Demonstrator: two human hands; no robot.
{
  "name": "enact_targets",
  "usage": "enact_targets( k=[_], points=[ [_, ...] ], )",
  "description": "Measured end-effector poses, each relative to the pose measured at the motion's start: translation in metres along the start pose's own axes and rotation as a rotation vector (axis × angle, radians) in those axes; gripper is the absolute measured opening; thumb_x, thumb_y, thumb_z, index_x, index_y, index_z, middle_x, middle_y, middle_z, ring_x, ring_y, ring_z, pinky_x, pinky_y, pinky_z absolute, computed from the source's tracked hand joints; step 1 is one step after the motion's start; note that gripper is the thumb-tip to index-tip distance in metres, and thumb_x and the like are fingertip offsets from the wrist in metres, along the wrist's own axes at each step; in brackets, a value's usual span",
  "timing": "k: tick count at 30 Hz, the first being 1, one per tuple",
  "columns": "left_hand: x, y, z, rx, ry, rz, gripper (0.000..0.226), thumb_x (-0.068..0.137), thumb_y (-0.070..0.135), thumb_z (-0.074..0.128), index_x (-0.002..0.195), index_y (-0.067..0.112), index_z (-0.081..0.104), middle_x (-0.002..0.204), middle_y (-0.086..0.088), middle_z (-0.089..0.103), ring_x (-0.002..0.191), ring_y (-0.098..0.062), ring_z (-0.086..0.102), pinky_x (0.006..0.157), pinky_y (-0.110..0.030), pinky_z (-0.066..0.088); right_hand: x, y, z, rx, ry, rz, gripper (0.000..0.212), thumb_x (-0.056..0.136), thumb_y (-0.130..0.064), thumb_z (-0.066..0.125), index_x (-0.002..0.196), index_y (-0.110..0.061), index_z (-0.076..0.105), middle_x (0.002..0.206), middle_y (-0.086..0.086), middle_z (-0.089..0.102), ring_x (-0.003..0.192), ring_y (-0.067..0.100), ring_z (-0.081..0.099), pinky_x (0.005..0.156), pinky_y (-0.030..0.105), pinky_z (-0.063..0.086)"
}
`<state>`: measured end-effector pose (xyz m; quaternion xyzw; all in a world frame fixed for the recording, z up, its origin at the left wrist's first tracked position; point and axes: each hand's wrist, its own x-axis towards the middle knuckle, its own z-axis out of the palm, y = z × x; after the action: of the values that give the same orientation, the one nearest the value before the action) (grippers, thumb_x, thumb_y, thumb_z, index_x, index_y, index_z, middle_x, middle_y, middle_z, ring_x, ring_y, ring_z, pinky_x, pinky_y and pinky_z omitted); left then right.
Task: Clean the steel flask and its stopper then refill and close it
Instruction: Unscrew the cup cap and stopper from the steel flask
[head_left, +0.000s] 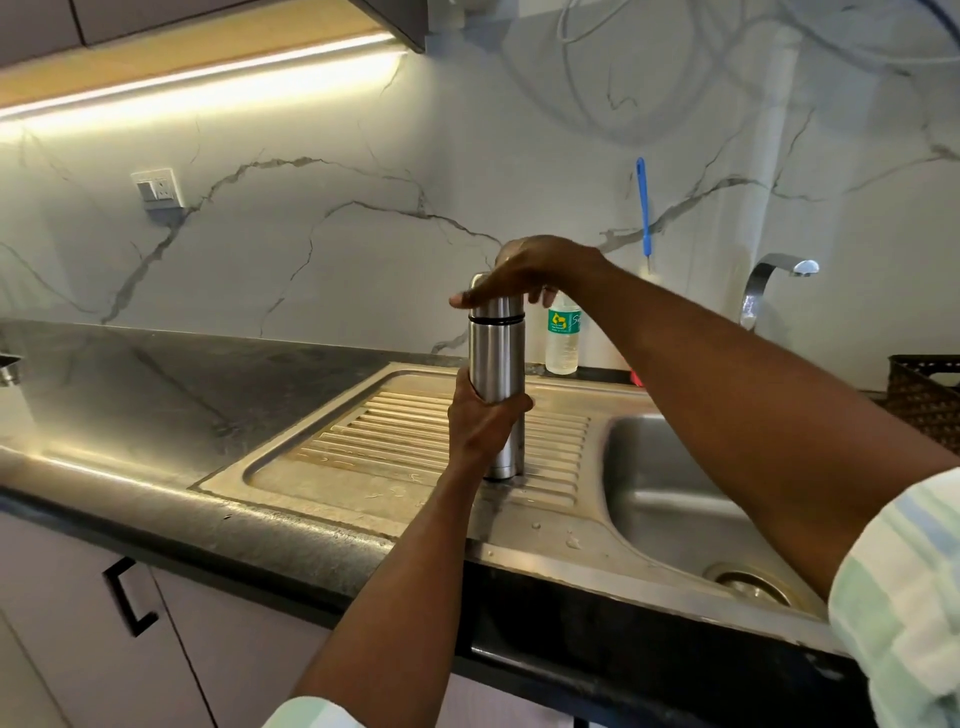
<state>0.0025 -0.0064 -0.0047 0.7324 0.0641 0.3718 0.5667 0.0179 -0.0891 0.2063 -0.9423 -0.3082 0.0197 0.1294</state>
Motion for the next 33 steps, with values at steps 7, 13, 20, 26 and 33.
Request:
enact_targets(
  k=[7, 13, 20, 26, 33],
  points=[
    [0.000, 0.000, -0.001, -0.008, -0.015, 0.001, 0.074, 0.072, 0.018, 0.085, 0.134, 0.019, 0.043, 0.106, 0.005, 0.056, 0.089, -0.004, 0.057, 0.069, -0.017, 0.046, 0.003, 0.009, -0.008, 0.192, -0.071, -0.098, 0.053, 0.087, -0.010, 0.066, 0.138, -0.017, 0.050, 0.131, 0.011, 0.055, 0.114, 0.029, 0.056, 0.091, 0.038, 0.052],
    [0.000, 0.000, -0.001, -0.001, -0.014, -0.002, 0.074, 0.072, 0.018, 0.085, 0.134, 0.018, 0.044, 0.107, 0.004, 0.057, 0.089, -0.004, 0.058, 0.070, -0.016, 0.047, 0.002, 0.004, -0.012, 0.416, -0.095, -0.152, 0.092, 0.081, -0.043, 0.073, 0.154, -0.021, 0.022, 0.159, 0.011, 0.026, 0.142, 0.033, 0.030, 0.113, 0.046, 0.033],
    [0.000, 0.000, 0.000, 0.004, -0.006, 0.003, 0.076, 0.072, 0.018, 0.086, 0.135, 0.017, 0.043, 0.112, 0.000, 0.057, 0.090, -0.007, 0.057, 0.068, -0.015, 0.045, -0.001, -0.004, 0.004, -0.051, 0.087, -0.028, 0.041, 0.086, -0.046, 0.068, 0.099, -0.009, 0.055, 0.087, 0.005, 0.055, 0.069, 0.015, 0.051, 0.056, 0.025, 0.041],
    [0.001, -0.001, -0.001, 0.011, -0.004, 0.000, 0.074, 0.072, 0.018, 0.086, 0.133, 0.017, 0.044, 0.108, 0.002, 0.057, 0.088, -0.005, 0.058, 0.069, -0.016, 0.047, -0.007, -0.001, -0.010, 0.223, -0.134, -0.141, 0.056, 0.087, -0.004, 0.065, 0.140, -0.012, 0.048, 0.126, 0.000, 0.052, 0.123, 0.029, 0.050, 0.093, 0.033, 0.050],
    [0.001, 0.000, 0.000, 0.018, -0.004, 0.002, 0.077, 0.072, 0.020, 0.086, 0.135, 0.017, 0.043, 0.113, -0.002, 0.058, 0.093, -0.013, 0.060, 0.070, -0.016, 0.047, 0.002, -0.005, 0.003, -0.060, 0.055, 0.019, 0.081, 0.077, -0.066, 0.066, 0.130, -0.007, 0.052, 0.122, 0.014, 0.056, 0.105, 0.028, 0.057, 0.083, 0.036, 0.053]
  ],
)
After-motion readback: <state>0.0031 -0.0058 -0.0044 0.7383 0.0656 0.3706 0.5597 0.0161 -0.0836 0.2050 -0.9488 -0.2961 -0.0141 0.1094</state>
